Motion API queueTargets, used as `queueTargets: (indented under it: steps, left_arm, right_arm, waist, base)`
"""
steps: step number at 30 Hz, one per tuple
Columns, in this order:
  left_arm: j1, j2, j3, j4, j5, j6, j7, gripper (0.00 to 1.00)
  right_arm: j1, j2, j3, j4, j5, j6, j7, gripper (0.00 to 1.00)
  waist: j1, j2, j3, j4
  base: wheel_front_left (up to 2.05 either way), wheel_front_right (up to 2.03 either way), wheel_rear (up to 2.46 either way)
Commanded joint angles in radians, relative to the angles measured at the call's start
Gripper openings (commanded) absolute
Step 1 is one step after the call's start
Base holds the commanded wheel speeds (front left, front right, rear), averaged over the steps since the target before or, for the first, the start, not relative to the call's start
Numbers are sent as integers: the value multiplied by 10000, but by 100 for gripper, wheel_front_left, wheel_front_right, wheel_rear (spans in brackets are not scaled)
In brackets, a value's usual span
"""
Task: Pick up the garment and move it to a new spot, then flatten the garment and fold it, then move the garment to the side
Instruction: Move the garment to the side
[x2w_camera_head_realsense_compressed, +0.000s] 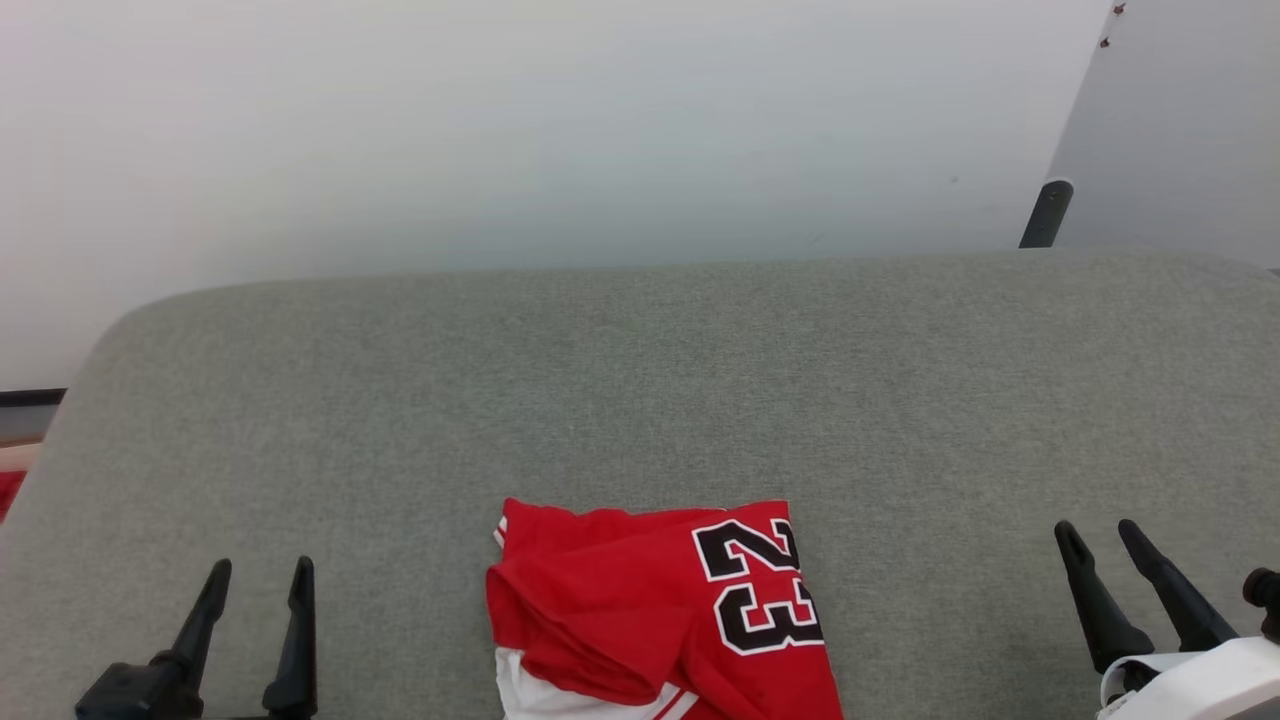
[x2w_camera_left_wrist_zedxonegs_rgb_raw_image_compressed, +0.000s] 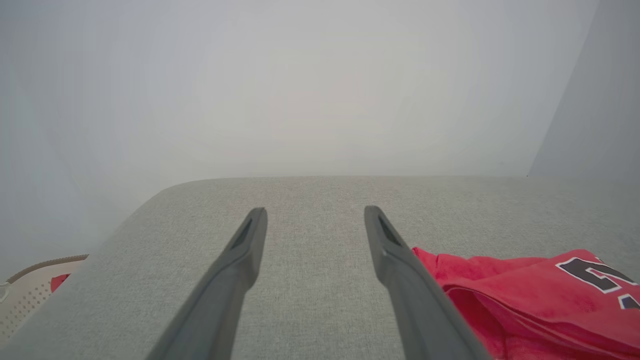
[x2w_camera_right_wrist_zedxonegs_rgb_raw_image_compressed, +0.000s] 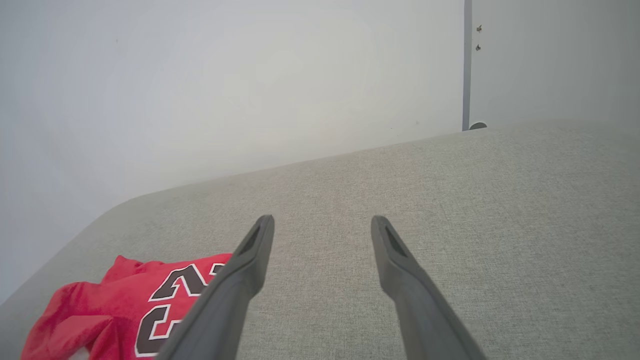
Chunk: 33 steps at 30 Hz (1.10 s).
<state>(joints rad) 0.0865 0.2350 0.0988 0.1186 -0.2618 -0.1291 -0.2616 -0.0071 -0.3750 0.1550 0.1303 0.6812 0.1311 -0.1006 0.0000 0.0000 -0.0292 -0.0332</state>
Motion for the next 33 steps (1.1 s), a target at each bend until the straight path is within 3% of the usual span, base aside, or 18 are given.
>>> queueTargets:
  steps: [1,10,19,33]
  left_arm:
    - [86,-5,27,-16,55,-28,-34,100]
    - [68,-41,421,17,124,-28,-34,100]
    - [-47,16,379,97,212,-28,-34,100]
    - [-786,-359,-136,222,93,-28,-35,100]
  right_arm:
    - [170,25,22,-33,-15,-7,27,100]
    - [27,136,427,7,6,-7,441,100]
    - [-338,186,1048,163,100,-7,1514,100]
    - [-959,272,1171,636,60,-7,4461,100]
  waist:
    - [0,0,-16,49]
    - [0,0,-54,822]
    - [0,0,39,1761]
    - [0,0,1116,2736]
  base:
    - [0,0,0]
    - [0,0,0]
    - [0,0,0]
    - [0,0,0]
